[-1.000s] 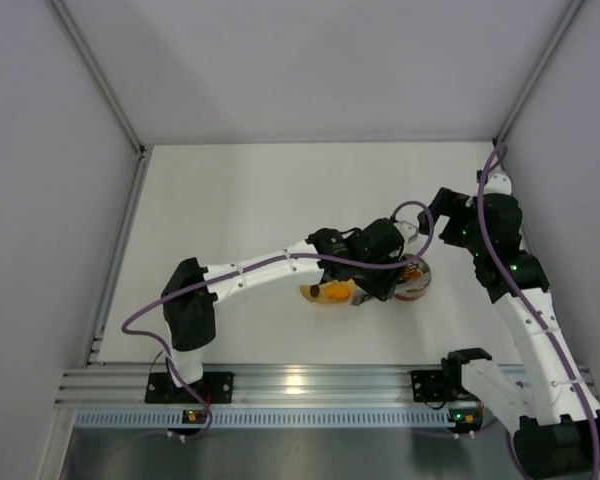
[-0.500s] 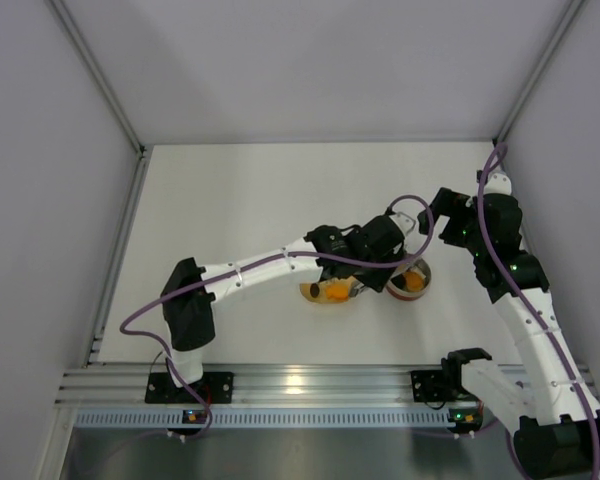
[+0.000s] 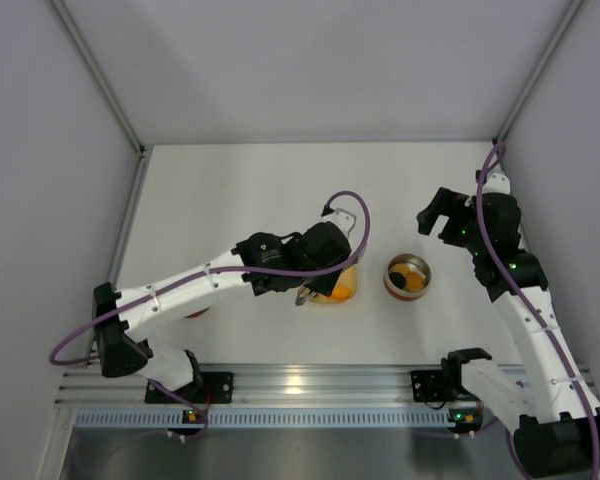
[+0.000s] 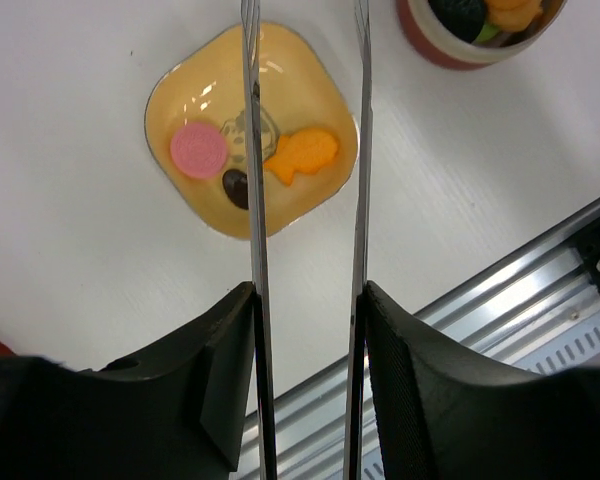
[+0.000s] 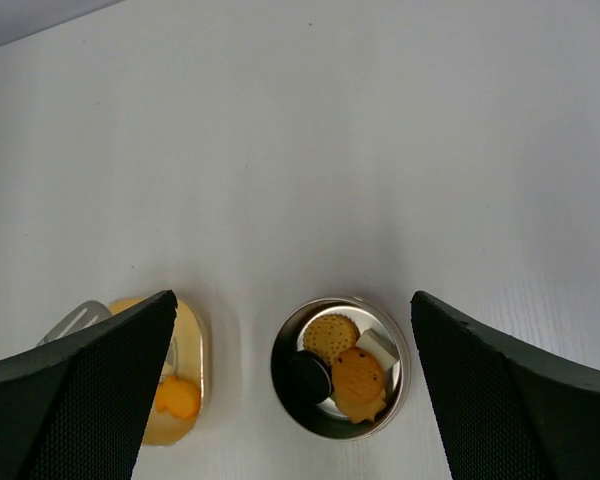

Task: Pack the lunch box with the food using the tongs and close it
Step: Pick up the fake food from the plate.

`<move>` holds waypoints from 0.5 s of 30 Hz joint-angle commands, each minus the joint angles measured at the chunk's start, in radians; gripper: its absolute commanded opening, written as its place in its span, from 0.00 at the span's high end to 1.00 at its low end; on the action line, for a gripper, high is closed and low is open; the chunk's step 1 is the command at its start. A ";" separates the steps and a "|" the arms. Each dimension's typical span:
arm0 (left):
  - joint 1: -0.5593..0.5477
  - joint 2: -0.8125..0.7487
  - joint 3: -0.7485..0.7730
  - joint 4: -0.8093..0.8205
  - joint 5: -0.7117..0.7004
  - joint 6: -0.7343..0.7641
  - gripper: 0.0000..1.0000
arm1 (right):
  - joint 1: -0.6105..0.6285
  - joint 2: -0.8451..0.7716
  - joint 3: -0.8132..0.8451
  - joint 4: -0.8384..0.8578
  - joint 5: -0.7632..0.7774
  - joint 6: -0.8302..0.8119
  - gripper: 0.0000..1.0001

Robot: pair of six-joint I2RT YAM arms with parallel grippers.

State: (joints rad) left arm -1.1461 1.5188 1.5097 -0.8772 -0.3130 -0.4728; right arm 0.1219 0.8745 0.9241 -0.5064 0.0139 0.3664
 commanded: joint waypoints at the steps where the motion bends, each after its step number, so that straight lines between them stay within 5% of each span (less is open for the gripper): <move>1: 0.002 -0.069 -0.090 -0.072 -0.020 -0.062 0.50 | -0.001 0.001 0.035 0.009 -0.003 -0.007 0.01; 15: 0.002 -0.132 -0.223 -0.181 0.017 -0.142 0.50 | -0.001 0.008 0.012 0.028 -0.009 0.003 0.01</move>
State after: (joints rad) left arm -1.1461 1.4284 1.2968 -1.0313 -0.3035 -0.5842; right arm 0.1223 0.8803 0.9241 -0.5049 0.0082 0.3672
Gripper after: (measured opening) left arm 0.502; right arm 0.993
